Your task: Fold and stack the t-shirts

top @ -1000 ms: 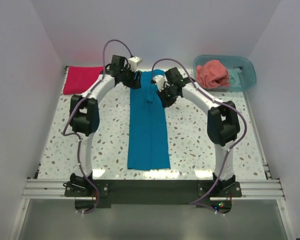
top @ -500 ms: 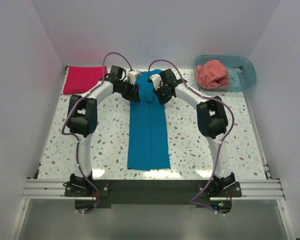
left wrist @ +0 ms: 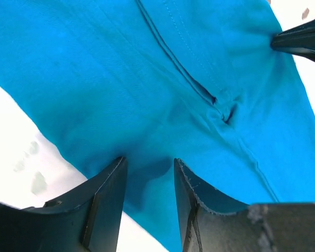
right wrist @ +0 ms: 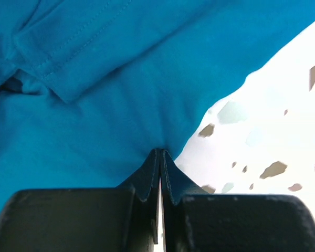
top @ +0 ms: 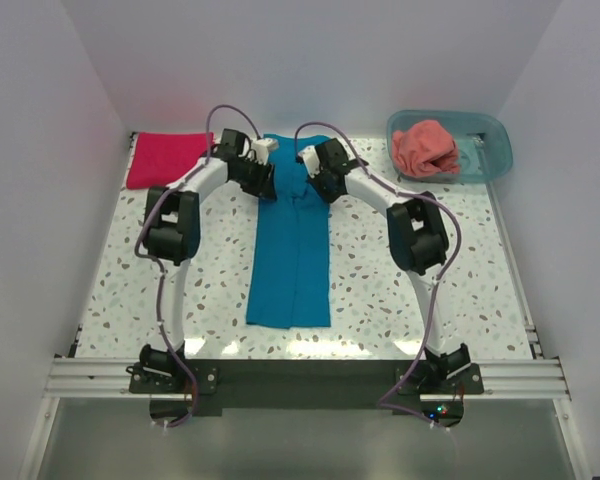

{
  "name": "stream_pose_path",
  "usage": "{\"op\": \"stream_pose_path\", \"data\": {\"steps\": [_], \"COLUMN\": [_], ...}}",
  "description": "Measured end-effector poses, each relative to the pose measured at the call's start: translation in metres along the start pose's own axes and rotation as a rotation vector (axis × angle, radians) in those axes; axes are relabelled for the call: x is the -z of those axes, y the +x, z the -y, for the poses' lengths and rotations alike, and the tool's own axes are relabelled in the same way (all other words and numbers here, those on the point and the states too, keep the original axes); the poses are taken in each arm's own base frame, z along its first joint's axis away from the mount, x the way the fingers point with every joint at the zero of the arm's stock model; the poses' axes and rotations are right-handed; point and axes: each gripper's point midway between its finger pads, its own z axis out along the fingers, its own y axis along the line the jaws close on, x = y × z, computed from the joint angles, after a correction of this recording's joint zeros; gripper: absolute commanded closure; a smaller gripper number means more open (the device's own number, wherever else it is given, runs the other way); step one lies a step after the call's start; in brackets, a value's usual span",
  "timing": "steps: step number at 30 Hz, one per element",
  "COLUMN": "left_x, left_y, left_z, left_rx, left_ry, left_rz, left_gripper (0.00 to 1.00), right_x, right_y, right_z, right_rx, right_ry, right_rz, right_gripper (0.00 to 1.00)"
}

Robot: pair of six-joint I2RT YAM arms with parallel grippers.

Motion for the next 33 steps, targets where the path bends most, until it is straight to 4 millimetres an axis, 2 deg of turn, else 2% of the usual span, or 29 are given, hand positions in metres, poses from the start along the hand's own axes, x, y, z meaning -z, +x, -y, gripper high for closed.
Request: {"op": "stream_pose_path", "data": {"steps": [11, 16, 19, 20, 22, 24, 25, 27, 29, 30, 31, 33], "left_x": [-0.013, -0.012, -0.002, 0.007, 0.027, 0.06, 0.079, 0.124, 0.17, 0.19, 0.205, 0.235], "left_y": [-0.028, -0.032, -0.028, -0.027, -0.026, -0.035, -0.043, -0.063, -0.08, -0.087, -0.088, -0.088], "left_z": [-0.012, -0.012, -0.008, -0.003, 0.008, 0.025, 0.035, 0.057, 0.084, 0.096, 0.106, 0.124], "left_rx": [-0.023, -0.034, -0.057, -0.067, -0.098, -0.157, -0.197, -0.305, -0.42, -0.482, -0.517, -0.613], "left_ry": [0.002, 0.001, 0.003, 0.005, 0.004, -0.004, -0.01, -0.032, -0.049, -0.063, -0.069, -0.096], "left_rz": [0.052, 0.055, 0.053, 0.054, 0.07, 0.114, 0.15, 0.246, 0.35, 0.408, 0.441, 0.52], "left_gripper": [0.44, 0.41, 0.36, 0.35, 0.3, 0.26, 0.19, 0.18, 0.06, 0.02, 0.0, 0.0], "right_x": [-0.024, -0.025, -0.017, -0.011, 0.012, 0.043, 0.065, 0.116, 0.171, 0.197, 0.223, 0.262], "right_y": [-0.033, -0.036, -0.036, -0.035, -0.038, -0.048, -0.058, -0.083, -0.105, -0.113, -0.118, -0.117], "right_z": [0.032, 0.036, 0.033, 0.031, 0.026, 0.023, 0.023, 0.022, 0.021, 0.019, 0.015, 0.003], "right_rx": [0.069, 0.076, 0.07, 0.068, 0.067, 0.074, 0.083, 0.108, 0.147, 0.174, 0.201, 0.287], "right_ry": [0.123, 0.129, 0.101, 0.083, 0.045, 0.018, 0.007, -0.003, -0.007, -0.005, -0.011, -0.042], "right_rz": [0.049, 0.055, 0.063, 0.063, 0.084, 0.13, 0.171, 0.284, 0.408, 0.476, 0.534, 0.617], "right_gripper": [0.99, 0.81, 0.68, 0.58, 0.48, 0.36, 0.32, 0.21, 0.18, 0.06, 0.01, 0.01]}}
